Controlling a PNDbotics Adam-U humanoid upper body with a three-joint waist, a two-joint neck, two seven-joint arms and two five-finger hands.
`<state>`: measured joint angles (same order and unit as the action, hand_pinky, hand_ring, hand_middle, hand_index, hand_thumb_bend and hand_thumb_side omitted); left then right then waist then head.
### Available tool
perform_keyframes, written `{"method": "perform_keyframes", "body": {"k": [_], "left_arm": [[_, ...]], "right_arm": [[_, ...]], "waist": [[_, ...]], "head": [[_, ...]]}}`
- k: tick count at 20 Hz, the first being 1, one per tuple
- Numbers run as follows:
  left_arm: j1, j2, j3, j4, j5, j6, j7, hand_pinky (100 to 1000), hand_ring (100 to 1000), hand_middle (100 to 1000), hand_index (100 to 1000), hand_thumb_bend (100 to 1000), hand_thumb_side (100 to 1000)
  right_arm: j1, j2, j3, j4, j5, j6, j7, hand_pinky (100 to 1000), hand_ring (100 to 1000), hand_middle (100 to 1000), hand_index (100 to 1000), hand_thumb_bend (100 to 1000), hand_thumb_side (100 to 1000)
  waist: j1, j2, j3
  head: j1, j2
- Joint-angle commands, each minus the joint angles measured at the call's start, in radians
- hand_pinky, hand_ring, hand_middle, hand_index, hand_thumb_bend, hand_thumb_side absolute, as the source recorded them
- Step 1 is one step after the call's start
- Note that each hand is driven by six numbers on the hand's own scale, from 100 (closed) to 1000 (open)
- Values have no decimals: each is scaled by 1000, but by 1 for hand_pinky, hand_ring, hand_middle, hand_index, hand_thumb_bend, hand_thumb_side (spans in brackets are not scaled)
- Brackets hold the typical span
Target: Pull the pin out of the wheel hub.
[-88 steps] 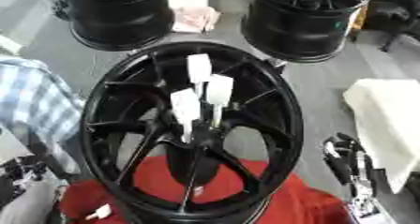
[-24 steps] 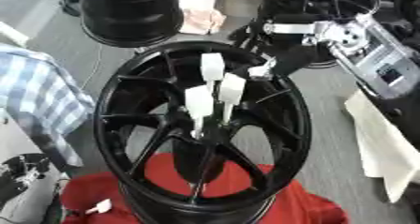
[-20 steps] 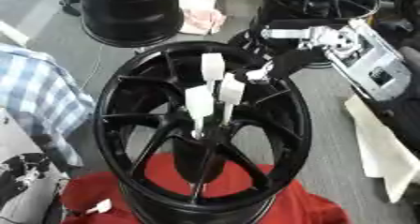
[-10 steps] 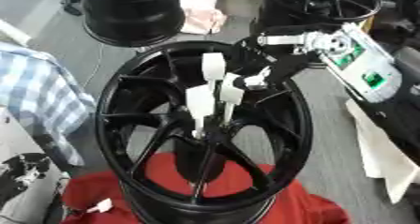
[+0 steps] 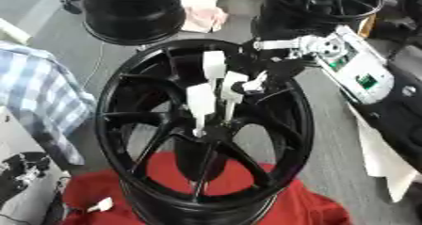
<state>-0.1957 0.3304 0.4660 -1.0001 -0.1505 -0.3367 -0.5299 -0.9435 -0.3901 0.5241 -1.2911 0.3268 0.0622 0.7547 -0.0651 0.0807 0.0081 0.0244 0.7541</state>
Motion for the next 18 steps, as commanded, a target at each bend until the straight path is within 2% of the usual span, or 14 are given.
{"method": "perform_keyframes", "body": {"k": [1,18], "left_arm": [[-13,21,-1,-22,-1,0,-4,685,676,625,737,461,510],[-14,19,1,-28,0,4,-6,684,677,625,737,462,510]], "right_arm": [[-14,-4,-8,6,16,-10,2,768,778,772,903,304,499],[-4,27,-11,49,87,-39,-19,720,699,660,833,274,458]], "waist": [[6,-17,1],[5,-18,4]], "head": [[-1,4],[-1,6]]}}
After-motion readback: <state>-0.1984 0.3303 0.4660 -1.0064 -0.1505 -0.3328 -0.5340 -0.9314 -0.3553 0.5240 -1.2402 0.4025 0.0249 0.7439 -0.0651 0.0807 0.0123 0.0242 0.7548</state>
